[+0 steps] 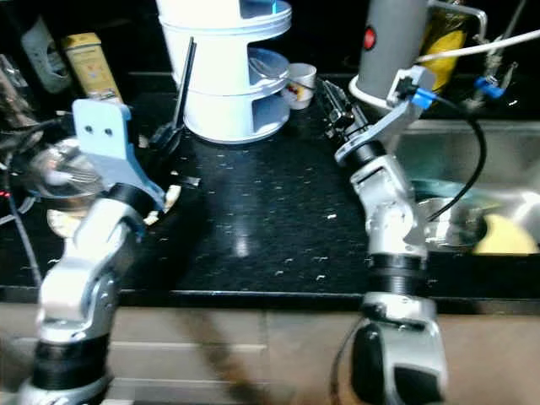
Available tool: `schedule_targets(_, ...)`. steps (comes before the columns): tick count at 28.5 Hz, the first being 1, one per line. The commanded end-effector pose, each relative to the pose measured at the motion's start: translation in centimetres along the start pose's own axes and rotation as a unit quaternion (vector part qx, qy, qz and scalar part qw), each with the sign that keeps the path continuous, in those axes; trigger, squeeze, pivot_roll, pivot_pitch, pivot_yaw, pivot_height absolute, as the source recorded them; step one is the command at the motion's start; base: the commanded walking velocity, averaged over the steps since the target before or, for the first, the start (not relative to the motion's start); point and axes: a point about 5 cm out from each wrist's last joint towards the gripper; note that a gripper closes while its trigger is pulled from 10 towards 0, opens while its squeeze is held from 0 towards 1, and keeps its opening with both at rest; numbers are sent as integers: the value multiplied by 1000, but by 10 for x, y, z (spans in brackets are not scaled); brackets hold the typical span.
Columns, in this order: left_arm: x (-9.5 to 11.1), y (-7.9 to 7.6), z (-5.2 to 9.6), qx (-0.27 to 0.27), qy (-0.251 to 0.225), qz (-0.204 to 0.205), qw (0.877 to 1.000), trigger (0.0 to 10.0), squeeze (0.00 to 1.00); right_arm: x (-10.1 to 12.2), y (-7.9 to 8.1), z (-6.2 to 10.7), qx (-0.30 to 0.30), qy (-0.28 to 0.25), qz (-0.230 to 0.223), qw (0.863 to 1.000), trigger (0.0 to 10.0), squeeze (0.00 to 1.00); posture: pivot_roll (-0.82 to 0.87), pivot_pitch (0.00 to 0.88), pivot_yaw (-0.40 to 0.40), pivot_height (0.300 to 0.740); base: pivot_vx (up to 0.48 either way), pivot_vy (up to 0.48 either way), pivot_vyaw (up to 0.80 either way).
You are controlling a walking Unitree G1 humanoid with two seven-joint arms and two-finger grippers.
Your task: Kitchen organization
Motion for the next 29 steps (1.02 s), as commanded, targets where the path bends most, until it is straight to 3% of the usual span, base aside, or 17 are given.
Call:
schedule_targets(1,1,-2,0,-3,0,-3,1000,10000,0,2,1,0,2,-3,2,1000,10000,0,68,0,-19,740,0,-409,0)
schedule_targets(8,1,-2,0,-4,-1,-4,1000,10000,0,2,2,-1,3,-2,4,1000,10000,0,66,0,-19,740,0,-409,-552)
schedule_targets(15,1,-4,0,-6,-2,-4,1000,10000,0,0,5,-2,12,11,28,999,10000,0,66,0,-20,740,0,-411,0)
schedule_targets(17,1,-4,0,-6,-2,-4,1000,10000,0,-2,6,-3,14,21,45,999,10000,0,66,0,-21,740,0,-409,0)
schedule_targets(19,1,-3,0,-5,-2,-2,1000,10000,0,-8,7,-4,7,54,101,993,10000,0,66,0,-21,740,0,-403,0)
schedule_targets(29,1,0,-1,6,-4,12,1000,10000,0,-17,6,-4,-2,93,154,984,10000,0,61,0,-23,740,0,-40,0)
Point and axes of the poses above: a point about 5 cm out from each wrist's last joint towards the gripper, its own z axis pointing back from the gripper into the wrist, its own x axis along the axis of the wrist's last joint, y = z × x, and after that the axes turned 10 degrees about -z, right-handed
